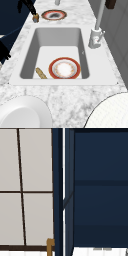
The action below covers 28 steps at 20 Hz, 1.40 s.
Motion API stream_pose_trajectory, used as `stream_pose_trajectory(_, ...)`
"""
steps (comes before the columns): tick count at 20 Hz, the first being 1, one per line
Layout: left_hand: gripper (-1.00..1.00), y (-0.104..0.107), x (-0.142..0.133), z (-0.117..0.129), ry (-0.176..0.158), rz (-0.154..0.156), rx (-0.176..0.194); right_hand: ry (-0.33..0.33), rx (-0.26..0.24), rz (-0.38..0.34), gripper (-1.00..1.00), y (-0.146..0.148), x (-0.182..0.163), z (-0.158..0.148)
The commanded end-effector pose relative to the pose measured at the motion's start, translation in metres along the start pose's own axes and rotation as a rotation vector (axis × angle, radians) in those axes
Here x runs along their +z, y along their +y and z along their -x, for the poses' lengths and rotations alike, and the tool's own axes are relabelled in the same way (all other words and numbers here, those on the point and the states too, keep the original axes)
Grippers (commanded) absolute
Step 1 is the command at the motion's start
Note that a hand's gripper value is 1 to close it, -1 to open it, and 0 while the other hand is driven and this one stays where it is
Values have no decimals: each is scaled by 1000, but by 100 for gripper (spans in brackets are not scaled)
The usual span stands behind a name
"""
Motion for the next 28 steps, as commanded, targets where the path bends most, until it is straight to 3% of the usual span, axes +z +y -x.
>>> stream_pose_trajectory(1, -100, -10, 1, 25, 47, -12, 61, 0, 0, 0, 0, 0, 0, 0)
stream_pose_trajectory(4, -100, -14, 6, 45, 41, -13, 79, 0, 0, 0, 0, 0, 0, 0)
stream_pose_trajectory(5, 100, -14, 8, 52, 38, -12, 86, 0, 0, 0, 0, 0, 0, 0)
stream_pose_trajectory(6, 100, -9, 13, 57, -1, 27, 43, 0, 0, 0, 0, 0, 0, 0)
stream_pose_trajectory(7, 100, -6, 15, 63, -8, 22, 35, 0, 0, 0, 0, 0, 0, 0)
stream_pose_trajectory(13, 100, -6, 20, 83, -50, -44, -4, 0, 0, 0, 0, 0, 0, 0)
stream_pose_trajectory(17, 100, 1, 20, 92, -101, -121, 2, 0, 0, 0, 0, 0, 0, 0)
stream_pose_trajectory(18, 100, 6, 12, 86, -113, -115, -19, 0, 0, 0, 0, 0, 0, 0)
stream_pose_trajectory(22, 100, 17, 9, 89, -95, -118, 3, 0, 0, 0, 0, 0, 0, 0)
stream_pose_trajectory(23, -100, 17, 11, 91, -95, -122, 2, 0, 0, 0, 0, 0, 0, 0)
stream_pose_trajectory(25, -100, 17, 12, 90, -89, -140, -11, 0, 0, 0, 0, 0, 0, 0)
stream_pose_trajectory(27, -100, 15, 16, 81, -53, -113, 3, 0, 0, 0, 0, 0, 0, 0)
stream_pose_trajectory(28, -100, 12, 21, 76, -60, -113, 7, 0, 0, 0, 0, 0, 0, 0)
